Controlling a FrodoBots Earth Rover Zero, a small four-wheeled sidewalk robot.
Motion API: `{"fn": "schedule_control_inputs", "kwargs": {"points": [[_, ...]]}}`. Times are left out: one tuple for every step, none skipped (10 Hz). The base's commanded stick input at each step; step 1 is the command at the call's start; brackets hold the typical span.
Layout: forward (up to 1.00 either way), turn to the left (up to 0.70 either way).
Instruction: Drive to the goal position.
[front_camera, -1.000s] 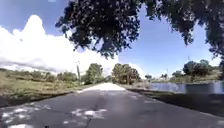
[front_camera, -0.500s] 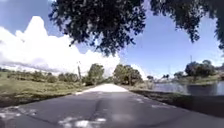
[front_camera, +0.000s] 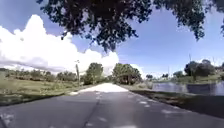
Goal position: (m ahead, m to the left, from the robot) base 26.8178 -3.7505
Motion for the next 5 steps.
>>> {"fn": "schedule_control_inputs", "kwargs": {"points": [[0.85,0.05],[0.85,0.24],[0.85,0.11],[0.85,0.00],[0.85,0.00]]}}
